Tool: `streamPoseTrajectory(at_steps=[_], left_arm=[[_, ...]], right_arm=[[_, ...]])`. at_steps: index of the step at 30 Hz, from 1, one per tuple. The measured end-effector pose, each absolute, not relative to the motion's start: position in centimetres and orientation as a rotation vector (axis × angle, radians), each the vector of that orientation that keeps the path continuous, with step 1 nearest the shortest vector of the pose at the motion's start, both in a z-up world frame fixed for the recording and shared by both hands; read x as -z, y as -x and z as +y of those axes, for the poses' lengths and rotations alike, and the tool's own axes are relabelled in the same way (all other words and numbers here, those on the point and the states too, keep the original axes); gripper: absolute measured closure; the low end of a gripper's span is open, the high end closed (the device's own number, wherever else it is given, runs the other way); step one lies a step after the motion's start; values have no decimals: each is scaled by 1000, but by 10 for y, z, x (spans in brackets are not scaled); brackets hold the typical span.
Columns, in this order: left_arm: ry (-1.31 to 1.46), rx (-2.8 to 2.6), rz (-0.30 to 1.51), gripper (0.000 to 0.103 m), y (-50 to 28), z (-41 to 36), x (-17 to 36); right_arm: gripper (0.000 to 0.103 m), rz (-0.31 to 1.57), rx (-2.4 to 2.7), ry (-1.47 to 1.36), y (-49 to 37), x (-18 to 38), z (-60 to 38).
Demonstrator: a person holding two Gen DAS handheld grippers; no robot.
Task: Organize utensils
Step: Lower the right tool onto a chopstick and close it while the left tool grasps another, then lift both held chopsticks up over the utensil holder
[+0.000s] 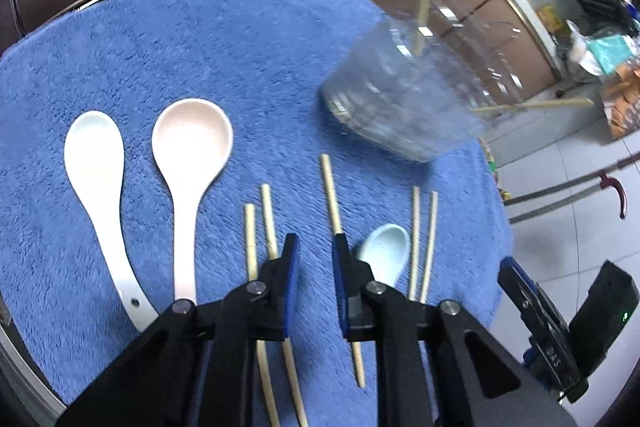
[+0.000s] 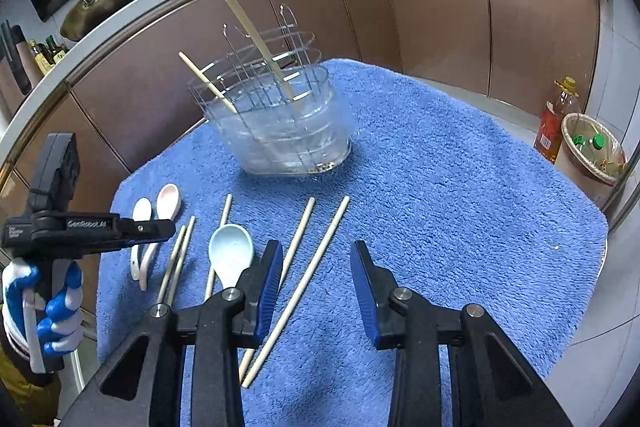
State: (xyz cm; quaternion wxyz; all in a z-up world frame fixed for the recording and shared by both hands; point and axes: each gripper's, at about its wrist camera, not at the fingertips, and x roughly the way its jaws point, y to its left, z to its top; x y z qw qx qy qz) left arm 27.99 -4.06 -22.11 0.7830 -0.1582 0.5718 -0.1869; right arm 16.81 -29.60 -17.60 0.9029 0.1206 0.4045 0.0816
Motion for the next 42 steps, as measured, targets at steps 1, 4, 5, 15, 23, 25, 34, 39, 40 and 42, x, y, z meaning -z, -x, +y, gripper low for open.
streamPoseTrajectory(at_steps=[1,4,5,15,23,25,34,39,40,42], left_arm=[[339,388,1244,91,-284,-41,225],[326,359,1264,92,-291,-41,234],[326,357,1272,93,-292,-42,238],[327,337,1337,98,-309,-45,256],[255,308,1350,98,-317,-58,250],[223,301,1337,98,-313,-64,249],[233,260,1270,99,-299,-74,249],[238,308,1167,99,-281,-82,234],[233,316,1141,99,-276,-83,229],[231,340,1080,99,-266,-84,217]], right_arm=[[70,842,-169,-249,-169,178,-296],[70,856,-168,-245,-174,184,-295],[70,862,-167,-242,-175,185,-295],[76,986,-175,-227,-222,202,-288],[92,1160,-132,-211,-277,230,-281],[93,1169,-117,-198,-281,229,-279],[97,1135,-112,-243,-273,221,-284],[97,1032,-167,-299,-241,195,-298],[97,1009,-181,-305,-235,190,-299],[97,955,-209,-308,-220,176,-301]])
